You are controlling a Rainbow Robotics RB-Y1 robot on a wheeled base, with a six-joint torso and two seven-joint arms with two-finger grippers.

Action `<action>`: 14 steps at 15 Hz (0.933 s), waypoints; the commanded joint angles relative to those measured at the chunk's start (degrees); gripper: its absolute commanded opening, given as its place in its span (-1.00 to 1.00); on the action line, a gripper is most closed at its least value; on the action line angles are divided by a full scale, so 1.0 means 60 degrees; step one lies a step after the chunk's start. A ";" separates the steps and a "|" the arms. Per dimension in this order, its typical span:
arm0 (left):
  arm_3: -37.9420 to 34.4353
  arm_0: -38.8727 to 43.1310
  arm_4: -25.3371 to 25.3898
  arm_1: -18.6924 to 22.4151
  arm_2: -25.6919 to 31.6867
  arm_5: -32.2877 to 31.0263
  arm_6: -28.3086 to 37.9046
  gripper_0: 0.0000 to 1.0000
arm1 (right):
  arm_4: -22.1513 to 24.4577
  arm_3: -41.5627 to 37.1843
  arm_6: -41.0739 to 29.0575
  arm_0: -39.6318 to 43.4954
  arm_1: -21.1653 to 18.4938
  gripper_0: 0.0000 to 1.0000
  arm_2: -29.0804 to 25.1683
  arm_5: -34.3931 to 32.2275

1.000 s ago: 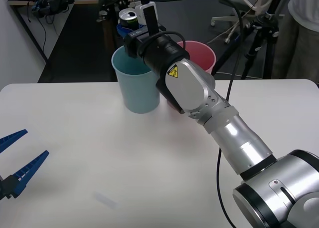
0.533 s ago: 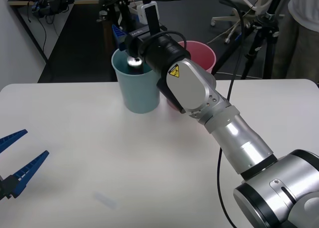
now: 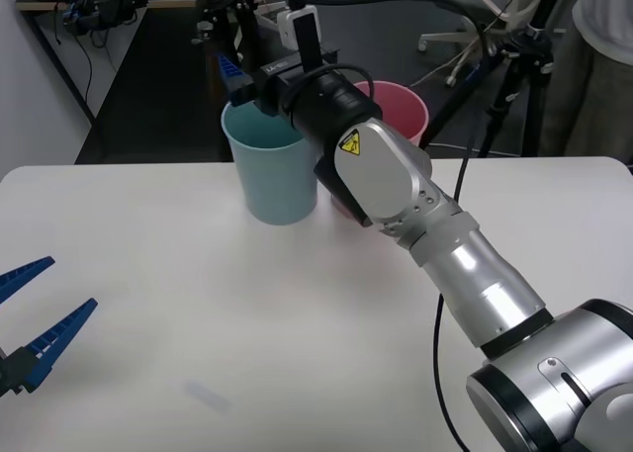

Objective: Grasp the object on the table and drop it into the matching bin: aluminum can to the light blue bin, PET bottle to the pink bin.

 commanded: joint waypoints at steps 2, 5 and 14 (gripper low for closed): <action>0.0000 0.0000 0.0000 0.0000 0.0000 0.0000 0.0000 1.00 | -0.0417 -0.2073 0.0057 0.1273 -0.0498 1.00 -0.0083 -0.1058; 0.0000 0.0000 0.0000 0.0000 0.0000 0.0000 0.0000 1.00 | -0.1238 -0.3918 0.0262 0.2621 -0.1172 1.00 -0.0141 -0.1908; 0.0000 0.0000 0.0000 0.0000 0.0000 0.0000 0.0000 1.00 | -0.5119 -0.6892 0.3206 0.6327 -0.3193 1.00 -0.3437 -0.5907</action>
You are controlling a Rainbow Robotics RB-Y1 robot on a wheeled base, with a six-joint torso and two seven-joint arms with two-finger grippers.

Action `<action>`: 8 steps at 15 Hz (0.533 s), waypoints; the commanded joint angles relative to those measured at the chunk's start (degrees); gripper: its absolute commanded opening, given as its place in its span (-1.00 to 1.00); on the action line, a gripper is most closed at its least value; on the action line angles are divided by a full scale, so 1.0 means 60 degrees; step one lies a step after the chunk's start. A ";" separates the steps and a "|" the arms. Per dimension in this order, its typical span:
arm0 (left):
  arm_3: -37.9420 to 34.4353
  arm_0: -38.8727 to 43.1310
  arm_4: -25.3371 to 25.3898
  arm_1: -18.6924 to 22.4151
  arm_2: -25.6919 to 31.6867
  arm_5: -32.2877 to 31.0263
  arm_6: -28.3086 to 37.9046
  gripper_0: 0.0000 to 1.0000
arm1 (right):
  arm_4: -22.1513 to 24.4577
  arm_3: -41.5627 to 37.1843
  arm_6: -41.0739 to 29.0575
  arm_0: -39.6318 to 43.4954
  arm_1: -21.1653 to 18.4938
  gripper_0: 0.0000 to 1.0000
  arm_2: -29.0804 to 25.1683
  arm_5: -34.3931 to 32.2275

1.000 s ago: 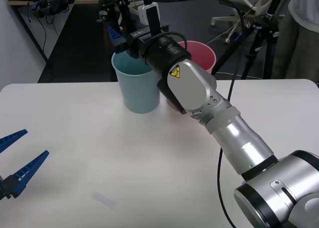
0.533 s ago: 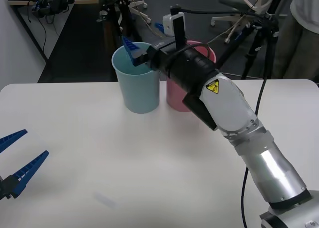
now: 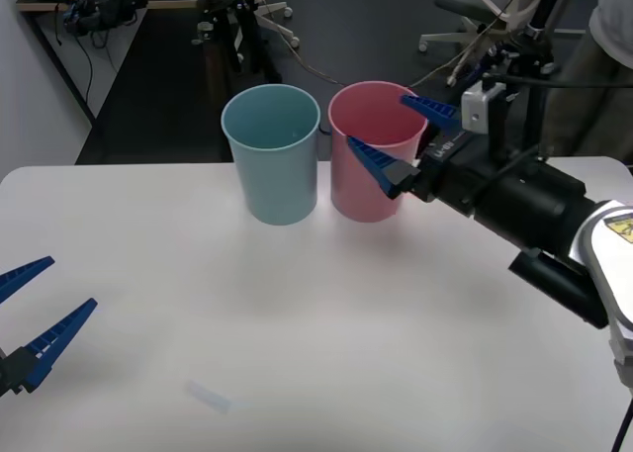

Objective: Grasp the object on the table and drop it into the matching bin: aluminum can to the light blue bin, PET bottle to the pink bin.

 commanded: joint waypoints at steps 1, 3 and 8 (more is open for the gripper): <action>0.0000 0.0000 0.0000 0.0000 0.0000 0.0000 0.0000 1.00 | -0.0783 -0.0080 0.1087 0.0806 -0.0047 1.00 -0.1618 -0.1537; 0.0000 0.0000 0.0000 0.0000 0.0000 0.0000 0.0000 1.00 | -0.1120 -0.0095 0.1658 0.1392 -0.0047 1.00 -0.2805 -0.2518; 0.0000 0.0000 0.0000 0.0000 0.0000 0.0000 0.0000 1.00 | -0.1911 -0.0080 0.2112 0.2667 -0.0047 1.00 -0.4797 -0.4188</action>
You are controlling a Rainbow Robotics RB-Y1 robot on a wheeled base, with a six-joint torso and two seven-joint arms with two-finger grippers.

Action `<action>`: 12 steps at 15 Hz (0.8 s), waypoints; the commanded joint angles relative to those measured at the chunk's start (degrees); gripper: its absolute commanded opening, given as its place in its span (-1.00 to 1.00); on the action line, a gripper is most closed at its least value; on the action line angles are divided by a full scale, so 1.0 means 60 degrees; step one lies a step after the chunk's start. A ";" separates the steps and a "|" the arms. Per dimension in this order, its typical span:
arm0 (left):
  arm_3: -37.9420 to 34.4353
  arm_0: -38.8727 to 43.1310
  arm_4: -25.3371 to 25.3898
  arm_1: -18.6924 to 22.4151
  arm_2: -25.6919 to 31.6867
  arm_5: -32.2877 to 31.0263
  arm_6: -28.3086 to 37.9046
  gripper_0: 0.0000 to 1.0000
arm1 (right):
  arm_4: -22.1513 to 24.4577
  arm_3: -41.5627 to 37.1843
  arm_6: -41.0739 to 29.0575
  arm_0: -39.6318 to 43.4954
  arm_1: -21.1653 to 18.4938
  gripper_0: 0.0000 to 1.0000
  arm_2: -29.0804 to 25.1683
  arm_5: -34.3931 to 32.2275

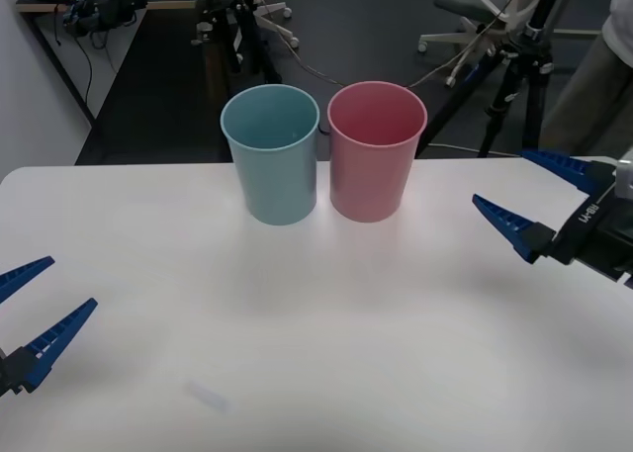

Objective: Grasp the object on the table and drop it into the matching bin: aluminum can to the light blue bin, PET bottle to the pink bin.

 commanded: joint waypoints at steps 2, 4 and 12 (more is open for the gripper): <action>0.0000 0.0000 0.0000 0.0000 0.0000 0.0000 0.0000 1.00 | -0.0795 0.0004 0.0240 0.1129 -0.0043 1.00 -0.0960 -0.0463; 0.0000 0.0000 0.0000 0.0000 0.0000 0.0000 0.0000 1.00 | -0.1337 0.0004 0.0387 0.1774 -0.0043 1.00 -0.1239 -0.0478; 0.0000 0.0000 0.0000 0.0000 0.0000 0.0000 0.0000 1.00 | -0.2421 0.0004 0.1075 0.3151 -0.0146 1.00 -0.1839 -0.0624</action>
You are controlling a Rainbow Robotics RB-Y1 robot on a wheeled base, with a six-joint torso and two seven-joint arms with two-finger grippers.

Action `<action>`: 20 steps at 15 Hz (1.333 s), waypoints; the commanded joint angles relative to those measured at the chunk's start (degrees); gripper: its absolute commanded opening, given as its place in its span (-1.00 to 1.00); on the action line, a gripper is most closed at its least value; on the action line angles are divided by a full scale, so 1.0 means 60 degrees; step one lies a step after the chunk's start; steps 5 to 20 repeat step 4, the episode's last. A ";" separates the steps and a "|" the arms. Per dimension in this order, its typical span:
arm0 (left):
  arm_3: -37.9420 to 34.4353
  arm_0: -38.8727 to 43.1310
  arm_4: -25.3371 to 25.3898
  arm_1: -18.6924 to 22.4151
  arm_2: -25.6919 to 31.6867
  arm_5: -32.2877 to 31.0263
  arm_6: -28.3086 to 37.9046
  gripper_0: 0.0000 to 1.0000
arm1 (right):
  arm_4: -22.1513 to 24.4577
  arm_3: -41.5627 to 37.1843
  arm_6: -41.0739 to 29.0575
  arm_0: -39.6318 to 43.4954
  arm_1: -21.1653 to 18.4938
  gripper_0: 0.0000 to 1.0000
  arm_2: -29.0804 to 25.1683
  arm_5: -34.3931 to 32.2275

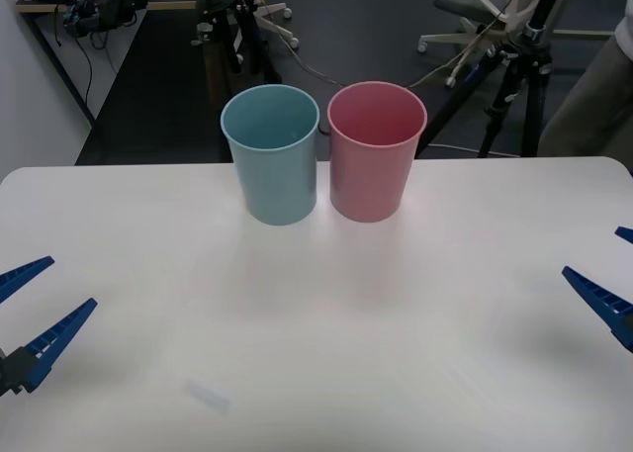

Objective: Grasp the object on the table and drop it into the matching bin: aluminum can to the light blue bin, PET bottle to the pink bin.

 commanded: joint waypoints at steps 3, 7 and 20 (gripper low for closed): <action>0.0000 0.0000 0.0000 0.0000 0.0000 0.0000 0.0000 1.00 | -0.0111 0.0005 0.0171 0.0179 -0.0001 1.00 -0.0052 -0.0015; 0.0000 0.0000 0.0000 0.0000 0.0000 0.0000 0.0000 1.00 | -0.0111 0.0005 0.0171 0.0179 -0.0001 1.00 -0.0052 -0.0015; 0.0000 0.0000 0.0000 0.0000 0.0000 0.0000 0.0000 1.00 | -0.0111 0.0005 0.0171 0.0179 -0.0001 1.00 -0.0052 -0.0015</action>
